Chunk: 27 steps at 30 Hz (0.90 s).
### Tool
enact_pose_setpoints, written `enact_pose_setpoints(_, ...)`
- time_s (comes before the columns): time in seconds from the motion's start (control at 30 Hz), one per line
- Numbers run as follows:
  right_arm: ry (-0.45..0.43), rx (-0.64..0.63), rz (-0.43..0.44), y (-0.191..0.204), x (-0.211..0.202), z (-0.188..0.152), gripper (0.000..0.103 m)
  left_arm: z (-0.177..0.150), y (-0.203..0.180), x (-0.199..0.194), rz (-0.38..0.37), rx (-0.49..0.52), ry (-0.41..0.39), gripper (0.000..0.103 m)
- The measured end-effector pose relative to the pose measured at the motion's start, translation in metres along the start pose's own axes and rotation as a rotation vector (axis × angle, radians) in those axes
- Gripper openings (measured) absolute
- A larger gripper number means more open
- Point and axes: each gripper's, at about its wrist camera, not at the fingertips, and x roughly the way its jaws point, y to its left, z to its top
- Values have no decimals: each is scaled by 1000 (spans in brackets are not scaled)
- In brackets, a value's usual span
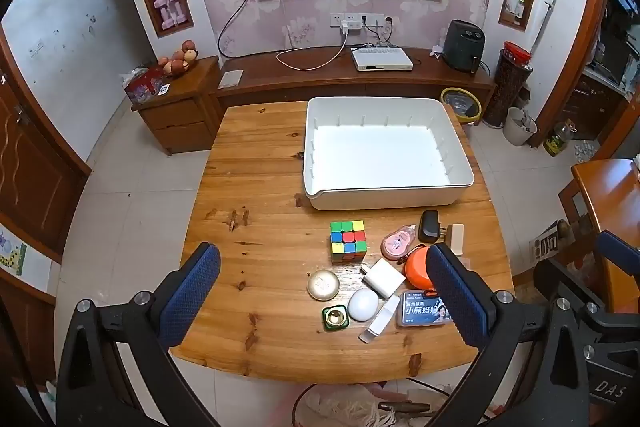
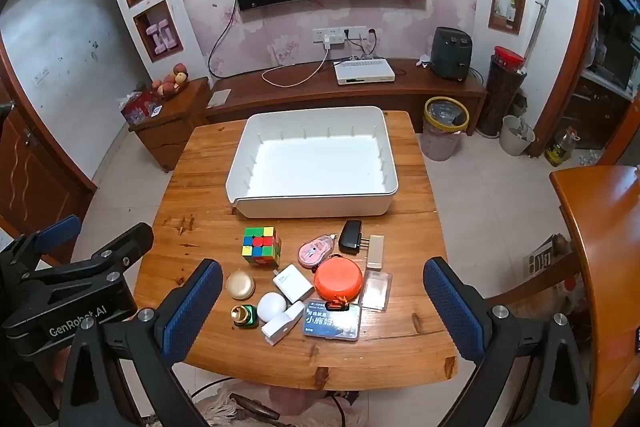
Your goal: Organize rigid objects
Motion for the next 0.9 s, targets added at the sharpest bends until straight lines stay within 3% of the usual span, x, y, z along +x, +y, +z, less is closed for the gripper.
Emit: enact_pose_setpoints(0.9, 30, 14, 4, -13, 15, 2, 101, -1, -14, 13, 3, 22, 17, 102)
